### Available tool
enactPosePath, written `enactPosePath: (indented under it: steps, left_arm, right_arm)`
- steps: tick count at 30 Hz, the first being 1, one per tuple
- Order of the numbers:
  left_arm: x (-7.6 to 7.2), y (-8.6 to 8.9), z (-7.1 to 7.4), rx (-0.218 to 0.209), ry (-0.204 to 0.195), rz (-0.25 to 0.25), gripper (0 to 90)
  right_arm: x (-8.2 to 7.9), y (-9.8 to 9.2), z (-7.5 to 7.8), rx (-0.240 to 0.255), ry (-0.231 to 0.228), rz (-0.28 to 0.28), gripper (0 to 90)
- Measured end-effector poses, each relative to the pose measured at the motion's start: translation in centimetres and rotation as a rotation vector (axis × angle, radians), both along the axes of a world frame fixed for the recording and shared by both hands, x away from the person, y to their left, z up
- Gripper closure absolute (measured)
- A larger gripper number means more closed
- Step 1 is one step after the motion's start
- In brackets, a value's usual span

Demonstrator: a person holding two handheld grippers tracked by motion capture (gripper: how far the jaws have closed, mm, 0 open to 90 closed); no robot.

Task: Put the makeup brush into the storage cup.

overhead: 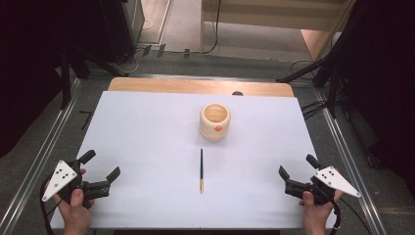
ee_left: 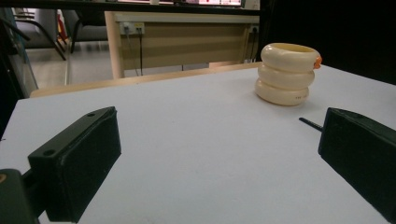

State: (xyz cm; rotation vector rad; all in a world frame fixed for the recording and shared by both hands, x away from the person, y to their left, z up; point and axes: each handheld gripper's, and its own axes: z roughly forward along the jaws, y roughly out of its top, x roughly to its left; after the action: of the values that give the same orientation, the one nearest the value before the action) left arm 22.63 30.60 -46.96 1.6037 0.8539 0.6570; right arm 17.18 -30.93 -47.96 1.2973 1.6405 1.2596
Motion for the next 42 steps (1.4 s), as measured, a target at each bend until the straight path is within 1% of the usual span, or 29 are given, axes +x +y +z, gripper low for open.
enactPosePath:
  steps: [6,9,11,13,15,18,21,22,24,26,34,42]
  left_arm:
    - [0.0,-0.2,-0.1,0.008,0.001,0.005,0.0]
    - [0.0,-0.3,-0.1,0.010,0.000,0.005,0.0]
    - [0.1,-0.3,-0.1,0.010,0.005,0.003,0.0]
    - [0.1,-0.4,-0.1,0.009,0.005,0.001,0.0]
    - [0.0,-0.4,-0.1,0.007,0.004,0.001,0.0]
    - [0.0,-0.6,0.0,0.001,0.001,0.002,0.0]
    - [0.0,-0.5,-0.1,-0.002,0.004,0.006,0.0]
    - [0.0,-0.5,0.0,0.000,0.002,0.010,0.0]
    - [-0.1,-0.6,0.0,0.018,-0.008,0.018,0.0]
    - [-0.1,-0.6,0.0,0.021,-0.009,0.017,0.0]
    - [-0.1,-0.7,-0.1,0.023,-0.003,0.007,0.0]
    - [-0.1,-0.7,-0.2,0.026,-0.002,0.003,0.0]
  right_arm:
    - [-0.2,0.2,0.3,-0.001,0.000,0.004,0.2]
    - [-0.4,0.1,0.8,-0.008,-0.003,-0.007,0.3]
    - [-0.4,0.1,1.1,-0.001,0.003,-0.014,0.6]
    - [-0.3,0.3,1.3,-0.013,0.002,-0.013,1.2]
    - [-0.3,0.8,1.6,-0.009,0.003,-0.005,1.2]
    - [-0.1,1.8,1.9,-0.020,0.014,0.007,1.2]
    - [0.3,3.1,2.1,-0.026,0.025,0.034,1.3]
    - [0.5,3.5,2.2,-0.032,0.030,0.048,1.4]
    - [0.8,4.5,2.3,-0.048,0.042,0.064,2.3]
    - [1.1,5.3,2.4,-0.056,0.050,0.076,2.7]
    - [2.8,8.0,2.7,-0.053,0.089,0.126,3.0]
    - [4.4,10.9,3.0,-0.081,0.120,0.184,3.1]
